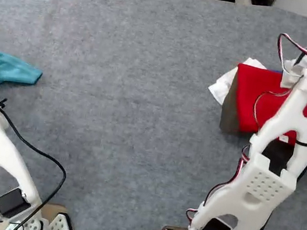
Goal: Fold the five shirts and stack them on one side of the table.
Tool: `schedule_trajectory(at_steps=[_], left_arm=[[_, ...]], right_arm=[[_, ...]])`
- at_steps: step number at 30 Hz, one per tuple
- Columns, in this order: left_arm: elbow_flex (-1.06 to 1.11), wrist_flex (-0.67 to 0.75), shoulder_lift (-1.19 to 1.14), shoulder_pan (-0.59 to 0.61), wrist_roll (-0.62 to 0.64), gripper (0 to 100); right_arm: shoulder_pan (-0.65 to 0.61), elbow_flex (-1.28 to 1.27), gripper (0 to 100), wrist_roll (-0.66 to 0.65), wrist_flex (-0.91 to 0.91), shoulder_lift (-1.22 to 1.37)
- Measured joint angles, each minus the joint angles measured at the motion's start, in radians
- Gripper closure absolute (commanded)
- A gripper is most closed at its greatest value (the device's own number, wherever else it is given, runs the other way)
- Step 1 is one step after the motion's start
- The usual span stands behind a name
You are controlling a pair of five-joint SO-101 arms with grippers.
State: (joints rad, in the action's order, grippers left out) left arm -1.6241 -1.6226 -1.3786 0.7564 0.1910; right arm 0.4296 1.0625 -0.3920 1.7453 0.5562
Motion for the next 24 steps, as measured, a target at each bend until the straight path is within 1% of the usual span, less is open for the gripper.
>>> schedule_trajectory(at_steps=[1, 3, 4, 8, 13, 16, 18, 20, 22, 24], left_arm=[[-0.009, -0.008, -0.002, -0.002, 0.000, 97], [-0.018, -0.021, -0.002, -0.003, 0.000, 96], [-0.018, -0.028, -0.002, -0.003, 0.000, 97], [-0.020, -0.089, -0.002, -0.021, -0.011, 97], [-0.018, -0.121, 0.017, -0.043, -0.095, 97], [-0.009, -0.133, 0.069, -0.049, -0.109, 97], [0.043, -0.137, 0.141, -0.057, -0.112, 97], [0.141, -0.138, 0.239, -0.075, -0.118, 97], [0.290, -0.138, 0.365, -0.106, -0.147, 97], [0.483, -0.138, 0.522, -0.157, -0.170, 97]], right_arm=[[-0.011, 0.011, 67.5, 0.000, 0.005, 0.000], [-0.020, 0.037, 68.8, -0.002, 0.008, 0.000], [-0.021, 0.049, 69.5, -0.002, 0.009, 0.000], [-0.018, 0.100, 72.3, -0.002, 0.009, 0.000], [-0.018, 0.129, 73.6, 0.026, 0.009, -0.021], [-0.020, 0.118, 73.4, 0.043, 0.009, -0.072], [-0.023, 0.095, 73.4, 0.048, 0.009, -0.101], [-0.023, 0.069, 73.4, 0.048, 0.009, -0.126], [-0.023, 0.046, 73.4, 0.048, 0.009, -0.147], [-0.023, 0.025, 73.4, 0.048, 0.009, -0.160]])
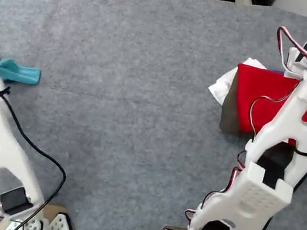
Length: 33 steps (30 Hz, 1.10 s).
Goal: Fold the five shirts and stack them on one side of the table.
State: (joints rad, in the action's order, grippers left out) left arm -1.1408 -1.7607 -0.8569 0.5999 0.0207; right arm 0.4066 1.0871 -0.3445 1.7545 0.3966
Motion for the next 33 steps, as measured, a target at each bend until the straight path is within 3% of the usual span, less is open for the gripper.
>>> schedule_trajectory(at_steps=[5, 11, 14, 18, 22, 28, 30, 33], left_arm=[[0.586, 0.028, 0.474, -0.221, -0.009, 97], [1.237, 0.226, 1.077, -0.543, -0.026, 97], [1.501, 0.315, 1.312, -0.644, -0.117, 96], [1.760, 0.310, 1.521, -0.787, -0.293, 77], [1.870, 0.287, 1.672, -0.787, -0.313, 74], [1.791, 0.212, 1.890, -0.732, -0.276, 74], [1.725, 0.203, 1.942, -0.641, -0.238, 74], [1.692, 0.226, 1.985, -0.408, -0.213, 74]], right_arm=[[0.000, -0.015, 73.4, 0.000, 0.000, -0.003], [0.000, -0.015, 73.4, 0.000, 0.000, -0.003], [0.000, -0.015, 73.4, 0.000, 0.002, -0.003], [-0.011, -0.015, 73.4, 0.000, 0.002, -0.003], [-0.048, -0.015, 73.4, 0.000, 0.006, -0.003], [-0.169, -0.081, 73.4, 0.051, 0.006, -0.003], [-0.245, -0.133, 73.4, 0.098, 0.006, -0.003], [-0.396, -0.239, 73.4, 0.186, 0.006, -0.003]])
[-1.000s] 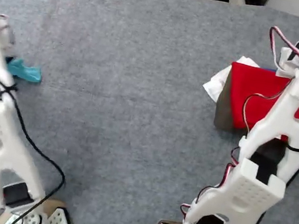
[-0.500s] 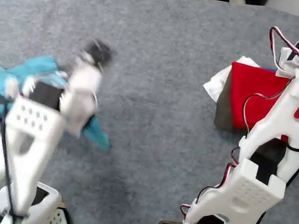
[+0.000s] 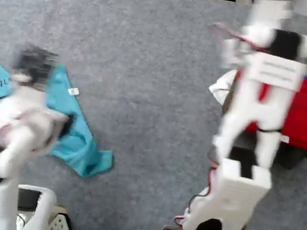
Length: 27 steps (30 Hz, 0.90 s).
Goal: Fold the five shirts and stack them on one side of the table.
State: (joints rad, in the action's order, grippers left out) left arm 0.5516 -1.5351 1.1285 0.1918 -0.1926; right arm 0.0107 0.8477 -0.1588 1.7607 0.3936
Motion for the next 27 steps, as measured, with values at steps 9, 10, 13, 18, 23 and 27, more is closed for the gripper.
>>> schedule_trajectory(at_steps=[9, 10, 13, 18, 23, 27], left_arm=[[0.394, 0.496, 0.000, 0.710, -0.051, 74], [0.445, 0.543, 0.002, 0.741, -0.061, 74], [0.598, 0.624, 0.002, 0.786, -0.114, 74], [0.744, 0.654, 0.002, 0.799, -0.169, 74], [0.804, 0.654, 0.002, 0.799, -0.170, 75], [0.852, 0.695, 0.002, 0.801, -0.178, 80]], right_arm=[[-0.500, -0.311, 73.5, 0.086, -0.212, 0.003], [-0.539, -0.338, 73.5, 0.087, -0.250, 0.015], [-0.641, -0.382, 73.6, 0.118, -0.336, 0.089], [-0.772, -0.362, 73.6, 0.192, -0.362, 0.252], [-0.839, -0.244, 73.6, 0.224, -0.362, 0.394], [-0.867, -0.130, 73.6, 0.230, -0.362, 0.486]])
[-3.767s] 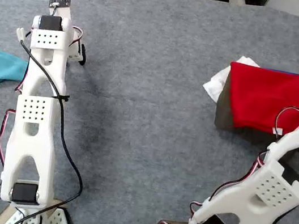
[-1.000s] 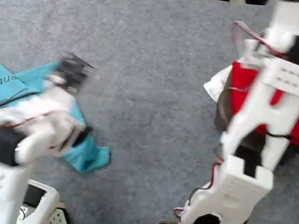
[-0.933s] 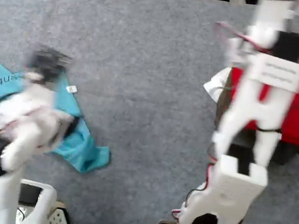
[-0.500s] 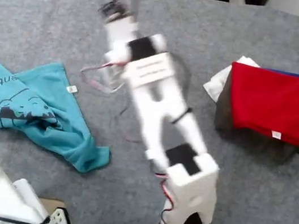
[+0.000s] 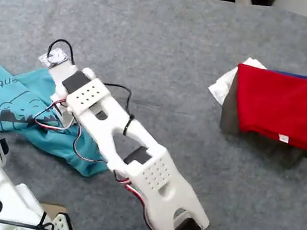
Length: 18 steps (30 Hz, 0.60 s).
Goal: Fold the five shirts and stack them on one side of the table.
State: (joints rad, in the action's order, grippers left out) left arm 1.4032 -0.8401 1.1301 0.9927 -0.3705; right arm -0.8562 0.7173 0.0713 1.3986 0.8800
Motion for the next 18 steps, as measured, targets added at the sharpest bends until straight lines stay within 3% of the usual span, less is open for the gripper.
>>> schedule_trajectory(at_steps=[7, 9, 13, 18], left_arm=[[-0.109, 0.014, 0.000, 0.198, 0.008, 80], [-0.144, 0.015, 0.000, 0.229, 0.034, 80], [-0.175, 0.015, 0.000, 0.238, 0.083, 80], [-0.178, 0.015, 0.000, 0.183, 0.137, 80]], right_arm=[[-0.011, 0.250, 74.1, 0.002, 0.000, 0.135], [-0.020, 0.298, 79.1, 0.002, 0.006, 0.193], [-0.018, 0.408, 98.6, 0.002, 0.052, 0.273], [0.021, 0.566, 94.7, -0.037, 0.120, 0.328]])
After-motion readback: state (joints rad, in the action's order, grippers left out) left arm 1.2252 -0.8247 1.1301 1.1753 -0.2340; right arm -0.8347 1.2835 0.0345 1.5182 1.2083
